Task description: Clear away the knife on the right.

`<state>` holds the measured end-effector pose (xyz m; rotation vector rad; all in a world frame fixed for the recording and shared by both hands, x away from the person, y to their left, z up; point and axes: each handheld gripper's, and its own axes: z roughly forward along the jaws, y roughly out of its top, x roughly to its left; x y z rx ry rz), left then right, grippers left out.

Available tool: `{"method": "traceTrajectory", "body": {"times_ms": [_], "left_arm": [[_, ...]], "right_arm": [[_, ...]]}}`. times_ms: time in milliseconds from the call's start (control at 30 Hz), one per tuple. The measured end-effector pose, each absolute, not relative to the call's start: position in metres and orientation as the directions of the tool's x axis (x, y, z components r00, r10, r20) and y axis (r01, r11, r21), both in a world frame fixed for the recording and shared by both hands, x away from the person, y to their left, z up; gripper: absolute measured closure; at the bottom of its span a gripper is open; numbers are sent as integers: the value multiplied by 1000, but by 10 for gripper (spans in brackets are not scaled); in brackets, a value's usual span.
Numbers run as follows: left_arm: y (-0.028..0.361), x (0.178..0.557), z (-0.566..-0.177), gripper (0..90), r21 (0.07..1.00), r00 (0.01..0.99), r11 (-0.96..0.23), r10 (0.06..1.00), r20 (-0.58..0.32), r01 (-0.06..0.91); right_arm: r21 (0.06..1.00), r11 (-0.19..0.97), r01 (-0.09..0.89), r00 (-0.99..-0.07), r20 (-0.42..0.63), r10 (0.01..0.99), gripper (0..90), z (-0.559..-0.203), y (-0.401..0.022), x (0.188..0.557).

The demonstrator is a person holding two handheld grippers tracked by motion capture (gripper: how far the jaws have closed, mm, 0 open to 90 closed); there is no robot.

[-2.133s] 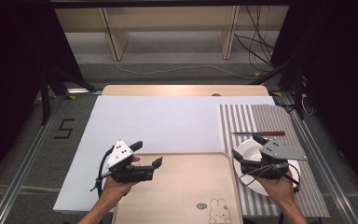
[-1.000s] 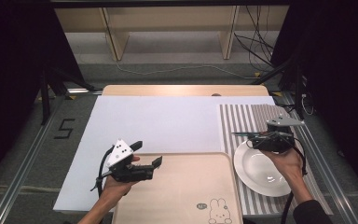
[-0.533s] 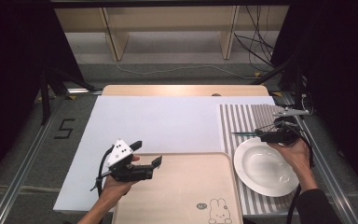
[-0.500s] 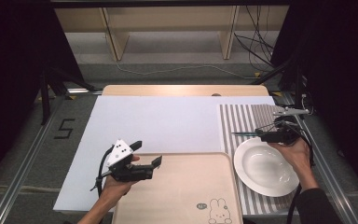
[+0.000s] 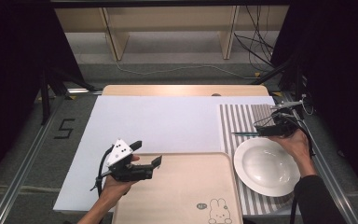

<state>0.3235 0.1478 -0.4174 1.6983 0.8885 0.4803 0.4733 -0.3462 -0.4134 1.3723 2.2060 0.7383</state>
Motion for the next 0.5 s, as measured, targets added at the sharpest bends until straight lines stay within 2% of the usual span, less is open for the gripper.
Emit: {"method": "traceTrajectory", "body": {"times_ms": [500], "left_arm": [[148, 324, -417, 100, 942, 636, -109, 762, -125, 316]], "right_arm": [[565, 382, 731, -417, -74, 906, 189, -426, -352, 496]]}}
